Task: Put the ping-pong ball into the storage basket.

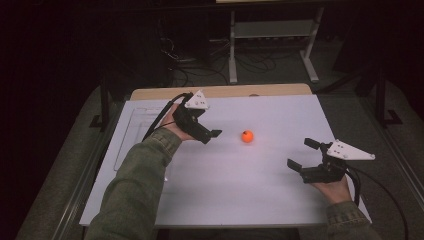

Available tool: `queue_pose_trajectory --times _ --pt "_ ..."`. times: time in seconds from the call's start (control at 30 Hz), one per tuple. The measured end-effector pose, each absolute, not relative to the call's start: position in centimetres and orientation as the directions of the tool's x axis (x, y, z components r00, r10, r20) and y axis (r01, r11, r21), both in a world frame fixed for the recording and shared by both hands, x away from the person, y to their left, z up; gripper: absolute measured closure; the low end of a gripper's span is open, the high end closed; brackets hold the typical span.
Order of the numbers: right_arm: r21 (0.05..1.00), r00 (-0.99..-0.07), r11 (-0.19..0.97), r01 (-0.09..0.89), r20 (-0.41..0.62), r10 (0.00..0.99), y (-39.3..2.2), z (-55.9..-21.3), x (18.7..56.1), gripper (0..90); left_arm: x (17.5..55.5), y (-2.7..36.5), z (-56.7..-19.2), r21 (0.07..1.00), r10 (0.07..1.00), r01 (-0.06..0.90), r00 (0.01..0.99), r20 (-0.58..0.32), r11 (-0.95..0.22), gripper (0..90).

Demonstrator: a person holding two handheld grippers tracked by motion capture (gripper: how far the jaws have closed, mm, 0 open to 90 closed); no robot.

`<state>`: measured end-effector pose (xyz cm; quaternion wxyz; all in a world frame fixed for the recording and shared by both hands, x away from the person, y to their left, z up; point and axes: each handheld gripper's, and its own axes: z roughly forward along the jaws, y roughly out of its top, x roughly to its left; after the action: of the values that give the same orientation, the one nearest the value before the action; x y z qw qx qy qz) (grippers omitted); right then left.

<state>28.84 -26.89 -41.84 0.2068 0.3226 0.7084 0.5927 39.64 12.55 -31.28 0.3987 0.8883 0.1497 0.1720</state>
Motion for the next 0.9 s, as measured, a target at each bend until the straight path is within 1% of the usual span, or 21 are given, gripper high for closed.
queue_pose_trajectory --times 0.33,0.9 --pt "0.973 -0.708 0.093 0.212 0.087 0.701 -26.9 -41.9 28.8 0.0 40.0 11.1 -32.0 0.740 0.371 0.122 0.910 0.182 -0.662 0.0" --pt "0.972 -0.707 0.092 0.216 0.091 0.701 -27.0 -41.9 28.8 0.0 41.0 9.8 -32.8 0.728 0.353 0.125 0.920 0.168 -0.674 0.0"
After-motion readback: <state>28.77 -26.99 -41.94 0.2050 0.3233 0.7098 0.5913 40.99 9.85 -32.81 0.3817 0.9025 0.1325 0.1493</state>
